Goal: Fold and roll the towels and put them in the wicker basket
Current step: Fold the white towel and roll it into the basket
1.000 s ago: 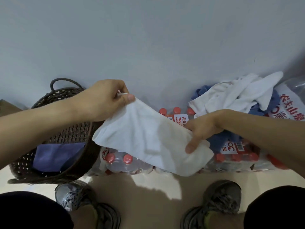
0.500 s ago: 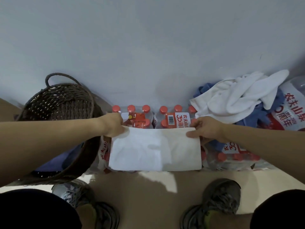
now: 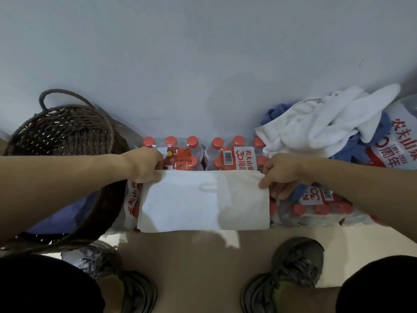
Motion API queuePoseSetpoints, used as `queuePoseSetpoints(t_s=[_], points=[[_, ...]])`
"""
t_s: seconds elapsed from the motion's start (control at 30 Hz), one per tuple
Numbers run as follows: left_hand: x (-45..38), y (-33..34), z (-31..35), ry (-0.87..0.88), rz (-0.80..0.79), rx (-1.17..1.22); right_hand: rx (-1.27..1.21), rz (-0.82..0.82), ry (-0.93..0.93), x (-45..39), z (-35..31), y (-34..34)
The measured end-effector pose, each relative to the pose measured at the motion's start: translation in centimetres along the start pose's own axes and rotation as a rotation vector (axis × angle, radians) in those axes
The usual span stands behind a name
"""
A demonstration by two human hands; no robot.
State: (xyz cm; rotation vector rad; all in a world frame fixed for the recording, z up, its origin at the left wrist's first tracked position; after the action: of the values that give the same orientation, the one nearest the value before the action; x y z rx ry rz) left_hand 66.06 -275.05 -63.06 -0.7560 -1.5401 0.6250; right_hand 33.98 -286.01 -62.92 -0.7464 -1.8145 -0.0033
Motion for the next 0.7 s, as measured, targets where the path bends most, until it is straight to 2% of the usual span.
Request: queuePoseSetpoints(t_s=[0.1, 0.2, 0.27, 0.3, 0.37, 0.4, 0.5, 0.6, 0.7], points=[[0.1, 0.1, -0.1, -0.045, 0.039, 0.028, -0.223, 0.025, -0.019, -0.5, 0.7, -0.2], [0.1, -0.1, -0.4, -0.088, 0.049, 0.086, -0.241, 0.114, 0.014, -1.0, 1.5, 0.6], [0.2, -0.3, -0.4, -0.09, 0.059, 0.095, -0.13, 0.175, -0.008, -1.1, 1.5, 1.2], [0.3, -0.3, -0.4, -0.087, 0.067, 0.092, 0.009, 0.22, -0.075, -1.1, 1.3, 1.3], [0.4, -0.4, -0.4, -0.081, 0.074, 0.097, 0.326, 0.36, -0.31, -0.9, 0.8, 1.3], [0.5, -0.5, -0.4, -0.079, 0.072, 0.109, 0.391, 0.406, -0.432, -0.9, 0.5, 1.5], [0.7, -0.6, -0.6, -0.078, 0.058, 0.162, 0.434, 0.355, -0.614, -0.7, -0.2, 2.5], [0.7, -0.4, -0.6, -0.07, 0.018, 0.166, 0.589, 0.285, -0.613, -0.9, -0.9, 3.5], [0.6, 0.0, -0.6, -0.056, -0.006, 0.165, 0.589, 0.263, -0.494, -1.1, -1.6, 3.8]])
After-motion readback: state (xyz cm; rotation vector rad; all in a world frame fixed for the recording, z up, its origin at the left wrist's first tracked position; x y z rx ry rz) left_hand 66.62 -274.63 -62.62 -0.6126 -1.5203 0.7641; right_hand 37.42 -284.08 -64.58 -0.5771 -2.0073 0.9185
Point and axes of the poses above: each hand's wrist, its own x-axis away from the middle knuckle, its own y-axis out of the palm, z = x × y, the point moved 1 cm from there along -x, towards the middle knuckle, and after that the axes turned 10 degrees about -x, right-handed, at the moved point
